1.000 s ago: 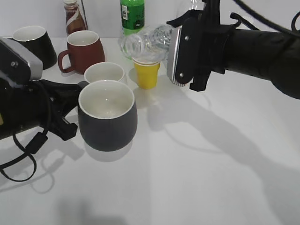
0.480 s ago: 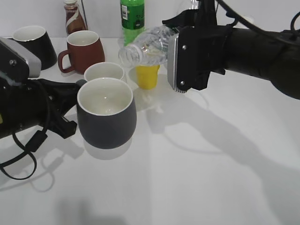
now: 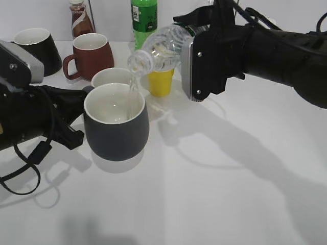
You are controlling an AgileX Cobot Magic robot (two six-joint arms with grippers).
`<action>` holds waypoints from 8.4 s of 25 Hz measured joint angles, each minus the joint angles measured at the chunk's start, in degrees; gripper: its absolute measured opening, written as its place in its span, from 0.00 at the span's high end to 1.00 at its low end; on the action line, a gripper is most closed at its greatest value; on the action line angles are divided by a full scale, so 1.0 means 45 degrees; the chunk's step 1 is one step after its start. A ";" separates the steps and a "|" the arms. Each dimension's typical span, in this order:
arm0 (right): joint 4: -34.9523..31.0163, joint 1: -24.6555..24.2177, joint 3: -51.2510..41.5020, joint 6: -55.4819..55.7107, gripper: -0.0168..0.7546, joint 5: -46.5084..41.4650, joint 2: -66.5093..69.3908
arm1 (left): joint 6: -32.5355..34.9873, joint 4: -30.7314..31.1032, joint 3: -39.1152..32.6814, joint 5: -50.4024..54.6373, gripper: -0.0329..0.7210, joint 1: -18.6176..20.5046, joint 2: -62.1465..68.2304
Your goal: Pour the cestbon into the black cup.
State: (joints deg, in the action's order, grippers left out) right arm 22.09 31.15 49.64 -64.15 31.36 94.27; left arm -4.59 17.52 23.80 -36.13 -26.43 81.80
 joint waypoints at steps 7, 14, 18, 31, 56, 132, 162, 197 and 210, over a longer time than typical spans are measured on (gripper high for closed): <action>-0.0862 0.0595 0.0000 -0.0902 0.36 0.0000 0.0000 | -0.0090 0.0000 0.0000 -0.0140 0.89 0.0000 0.0281; -0.1681 0.0622 0.0000 -0.1927 0.36 0.0043 0.0086 | -0.0106 0.0063 0.0000 -0.0164 0.89 0.0000 0.0281; -0.1737 0.0622 0.0000 -0.2366 0.36 0.0056 0.0077 | -0.0106 0.0093 0.0000 -0.0164 0.89 0.0000 0.0281; -0.1747 0.0622 0.0000 -0.3204 0.36 0.0412 0.0077 | -0.0106 0.0155 0.0000 -0.0152 0.89 0.0000 0.0281; -0.1816 -0.0399 -0.1300 1.5811 0.36 -0.0702 -0.0243 | -0.0007 -0.2232 0.0000 -0.1931 0.89 0.1754 0.0295; -0.2499 -0.1548 -0.3803 1.5774 0.21 0.5055 0.2503 | 0.1439 -0.2987 -0.1645 -0.4144 0.64 0.5340 0.1400; -0.3390 0.0356 -0.3733 1.5911 0.21 -1.7412 -1.6576 | 0.1202 -0.4602 0.2289 2.0356 0.17 0.5326 -1.5483; -0.3775 -0.4238 -0.4591 1.5711 0.21 -2.0280 -1.9560 | 0.1192 -0.4411 0.1398 2.1630 0.27 0.5317 -1.8135; -0.3845 -0.5682 -0.4606 1.5711 0.21 -2.0231 -2.1056 | 0.1192 -0.4411 0.1386 2.1597 0.32 0.5317 -1.8263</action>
State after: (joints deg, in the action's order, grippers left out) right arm 4.78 5.58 28.91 6.55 -59.68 -0.48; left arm 0.78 -2.33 30.03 61.06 -2.50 -0.38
